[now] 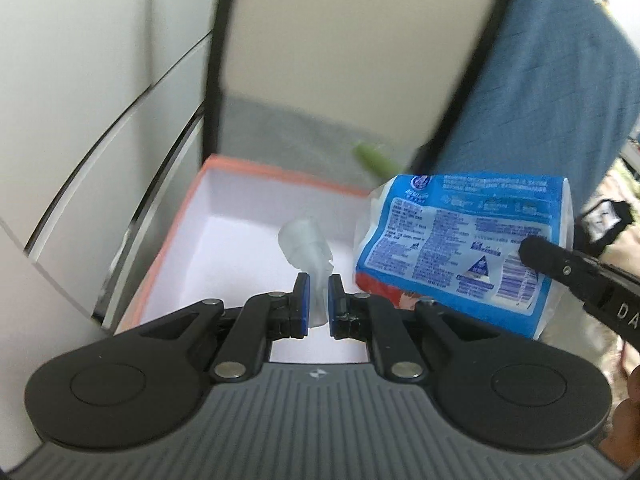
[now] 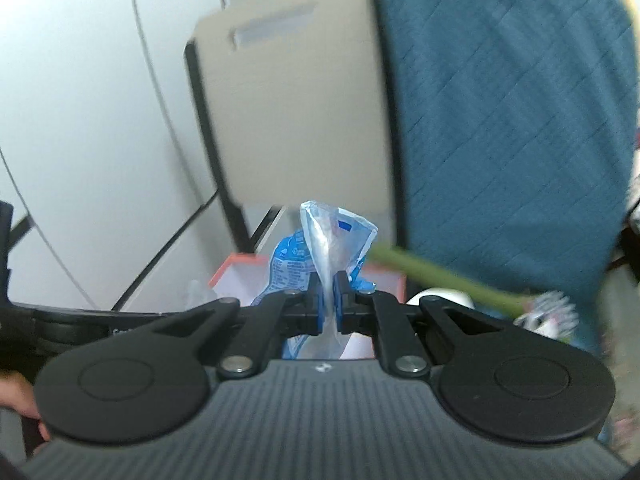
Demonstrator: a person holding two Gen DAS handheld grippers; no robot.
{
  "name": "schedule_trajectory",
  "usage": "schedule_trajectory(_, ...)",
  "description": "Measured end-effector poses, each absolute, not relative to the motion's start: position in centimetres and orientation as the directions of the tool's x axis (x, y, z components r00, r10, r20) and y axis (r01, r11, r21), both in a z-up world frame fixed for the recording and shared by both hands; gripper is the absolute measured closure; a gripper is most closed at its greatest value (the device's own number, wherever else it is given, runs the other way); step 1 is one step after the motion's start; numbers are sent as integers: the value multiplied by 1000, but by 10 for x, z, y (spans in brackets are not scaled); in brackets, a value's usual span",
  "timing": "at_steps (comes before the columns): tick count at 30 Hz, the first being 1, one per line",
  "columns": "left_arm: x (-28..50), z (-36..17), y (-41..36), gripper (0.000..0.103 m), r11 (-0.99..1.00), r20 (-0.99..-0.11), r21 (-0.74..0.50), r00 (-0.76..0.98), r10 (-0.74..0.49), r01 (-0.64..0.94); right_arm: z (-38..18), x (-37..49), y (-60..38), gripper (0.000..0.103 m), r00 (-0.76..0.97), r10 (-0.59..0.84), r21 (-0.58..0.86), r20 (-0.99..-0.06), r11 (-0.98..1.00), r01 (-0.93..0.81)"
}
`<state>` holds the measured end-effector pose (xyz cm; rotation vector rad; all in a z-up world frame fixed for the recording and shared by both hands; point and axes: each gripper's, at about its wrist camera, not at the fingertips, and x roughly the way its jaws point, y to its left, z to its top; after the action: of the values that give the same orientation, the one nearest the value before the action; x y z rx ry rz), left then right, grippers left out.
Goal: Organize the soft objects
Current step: 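Carry both items over the pink box and open both tools to drop them, then withdraw both open tools from the box back toward the chair seat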
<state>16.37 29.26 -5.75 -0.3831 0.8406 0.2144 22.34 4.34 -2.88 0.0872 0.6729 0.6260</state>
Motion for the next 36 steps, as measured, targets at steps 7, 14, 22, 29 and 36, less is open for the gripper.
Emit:
schedule_trajectory(7,159,-119,340,92,888,-836,-233,548,26,-396,-97,233,104,93,480,571,295,-666,793,-534)
schedule_trajectory(14,156,-154,355,92,879,-870,-235,493,0,-416,-135,237,122,91,429,536,288,-727,806,-518)
schedule_trajectory(22,151,-138,348,57,873,-851,-229,524,35,-431,-133,237,120,56,424,528,274,-736,805,-526)
schedule_trajectory(29,139,-95,332,57,885,-790,-229,608,74,-404,-98,225,89,36,499,552,265,-668,803,-533)
schedule_trajectory(36,128,-46,290,57,909,-717,-225,691,89,-352,-58,212,43,36,580,556,267,-595,818,-509)
